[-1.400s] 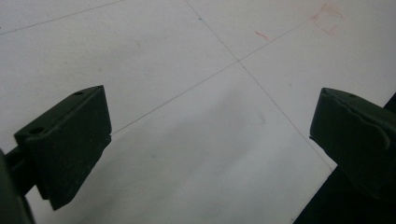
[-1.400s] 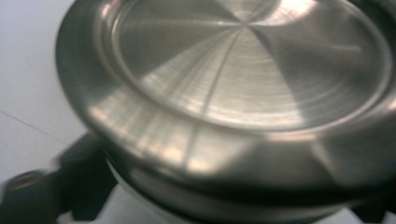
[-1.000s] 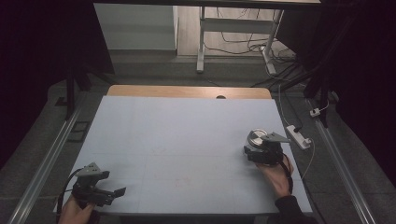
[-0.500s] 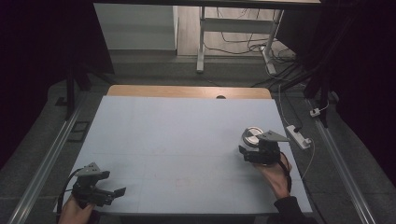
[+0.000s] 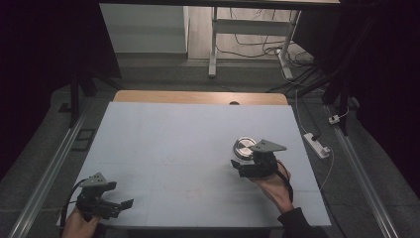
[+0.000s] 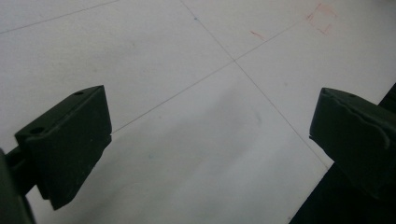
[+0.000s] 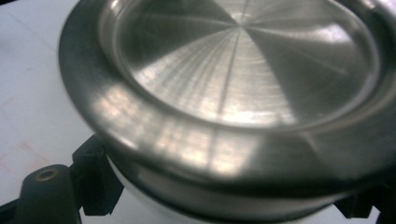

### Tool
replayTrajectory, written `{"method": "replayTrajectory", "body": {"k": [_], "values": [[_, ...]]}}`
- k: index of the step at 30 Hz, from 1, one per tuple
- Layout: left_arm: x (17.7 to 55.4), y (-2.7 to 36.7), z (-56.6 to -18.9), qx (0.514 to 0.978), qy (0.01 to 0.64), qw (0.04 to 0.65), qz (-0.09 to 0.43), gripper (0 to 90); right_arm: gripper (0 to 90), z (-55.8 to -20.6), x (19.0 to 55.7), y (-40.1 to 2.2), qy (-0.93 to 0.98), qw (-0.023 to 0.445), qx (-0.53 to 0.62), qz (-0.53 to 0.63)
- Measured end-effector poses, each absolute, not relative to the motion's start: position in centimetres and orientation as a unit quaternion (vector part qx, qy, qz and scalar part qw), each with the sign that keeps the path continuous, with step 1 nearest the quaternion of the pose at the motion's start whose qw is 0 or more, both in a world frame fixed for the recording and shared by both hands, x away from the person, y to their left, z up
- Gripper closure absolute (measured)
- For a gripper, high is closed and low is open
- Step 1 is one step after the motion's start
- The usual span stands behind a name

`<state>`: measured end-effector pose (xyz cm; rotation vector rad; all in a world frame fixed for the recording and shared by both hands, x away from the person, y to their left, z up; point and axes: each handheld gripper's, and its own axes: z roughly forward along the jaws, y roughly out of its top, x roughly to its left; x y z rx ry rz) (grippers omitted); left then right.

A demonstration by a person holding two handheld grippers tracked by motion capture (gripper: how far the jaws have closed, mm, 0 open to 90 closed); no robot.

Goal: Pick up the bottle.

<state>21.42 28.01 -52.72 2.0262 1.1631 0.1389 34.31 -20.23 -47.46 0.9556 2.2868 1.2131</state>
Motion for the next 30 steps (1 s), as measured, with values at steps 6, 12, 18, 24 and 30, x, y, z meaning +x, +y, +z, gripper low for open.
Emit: {"method": "replayTrajectory", "body": {"k": [6,12,18,24,30], "values": [[21.4,28.0,-52.7,0.797,0.457,0.390,0.054,0.1,14.9,-47.3,34.0,-18.3,0.824,0.170,0.317,0.438],[21.4,28.0,-52.7,0.798,0.455,0.391,0.053,0.0,14.9,-47.4,33.8,-16.7,0.835,0.161,0.296,0.435],[21.5,28.0,-52.7,0.799,0.454,0.391,0.051,0.0,14.9,-47.5,33.6,-14.6,0.847,0.147,0.268,0.434],[21.5,27.9,-52.7,0.802,0.452,0.388,0.049,0.0,14.9,-47.6,33.2,-12.7,0.856,0.138,0.243,0.435],[21.5,27.9,-52.8,0.803,0.452,0.387,0.048,0.0,14.9,-47.8,32.9,-11.1,0.862,0.123,0.227,0.436]]}}
